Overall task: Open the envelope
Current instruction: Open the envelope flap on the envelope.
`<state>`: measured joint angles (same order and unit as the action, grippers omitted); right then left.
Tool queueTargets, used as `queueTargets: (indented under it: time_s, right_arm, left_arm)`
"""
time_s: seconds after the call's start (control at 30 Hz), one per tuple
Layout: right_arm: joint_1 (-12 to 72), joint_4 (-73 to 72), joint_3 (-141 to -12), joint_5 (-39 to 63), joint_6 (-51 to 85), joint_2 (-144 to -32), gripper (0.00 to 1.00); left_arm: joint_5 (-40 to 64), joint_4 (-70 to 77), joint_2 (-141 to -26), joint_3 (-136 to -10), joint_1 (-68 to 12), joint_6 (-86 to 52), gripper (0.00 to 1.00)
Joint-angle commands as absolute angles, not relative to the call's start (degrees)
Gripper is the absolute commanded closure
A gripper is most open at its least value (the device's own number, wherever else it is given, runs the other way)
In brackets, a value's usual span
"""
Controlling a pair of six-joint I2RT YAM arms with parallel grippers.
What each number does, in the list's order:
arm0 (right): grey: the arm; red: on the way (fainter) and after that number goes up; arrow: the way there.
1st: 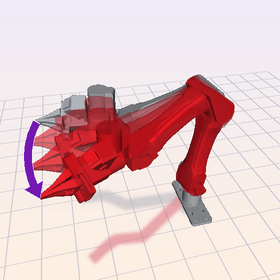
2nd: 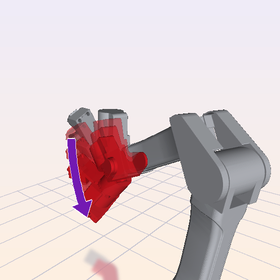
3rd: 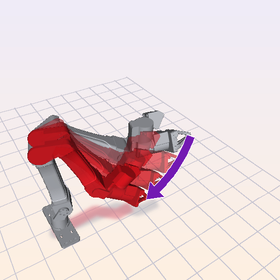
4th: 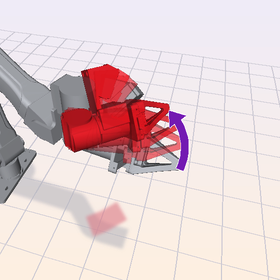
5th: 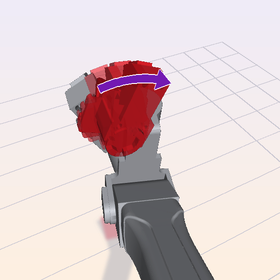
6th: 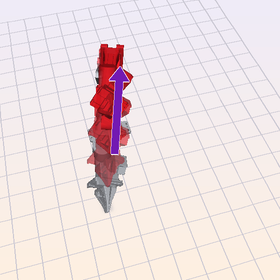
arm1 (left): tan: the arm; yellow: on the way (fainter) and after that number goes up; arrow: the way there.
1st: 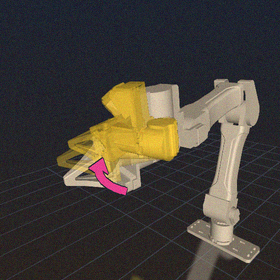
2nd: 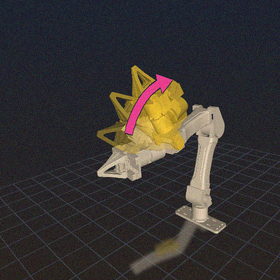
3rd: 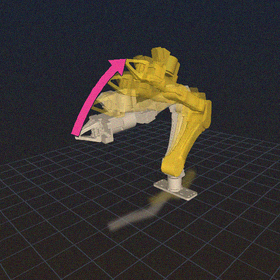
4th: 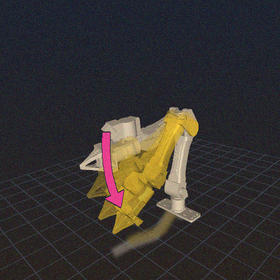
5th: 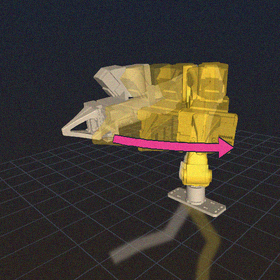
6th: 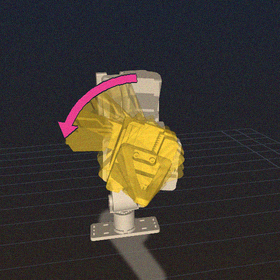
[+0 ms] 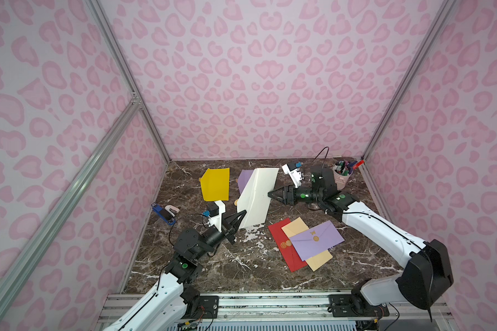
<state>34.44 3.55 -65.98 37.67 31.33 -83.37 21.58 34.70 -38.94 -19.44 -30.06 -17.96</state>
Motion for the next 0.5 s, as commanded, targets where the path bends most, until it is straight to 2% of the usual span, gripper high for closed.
queueTargets:
  time_s: [0.0,0.3,0.47]
  right_arm:
    - [36.29,0.59,-67.29,35.73,32.37,-85.83,0.49]
    - [40.4,-0.21,-72.58,36.17,32.45,-91.44,0.49]
    - [40.01,7.15,-72.47,24.53,29.75,-87.92,0.49]
  left_arm:
    - [24.02,39.31,-39.93,-19.78,-30.06,-19.65,0.96]
    - [23.75,40.97,-41.99,-19.77,-30.06,-20.22,0.96]
    - [16.2,36.76,-43.49,-22.87,-30.01,-19.21,0.96]
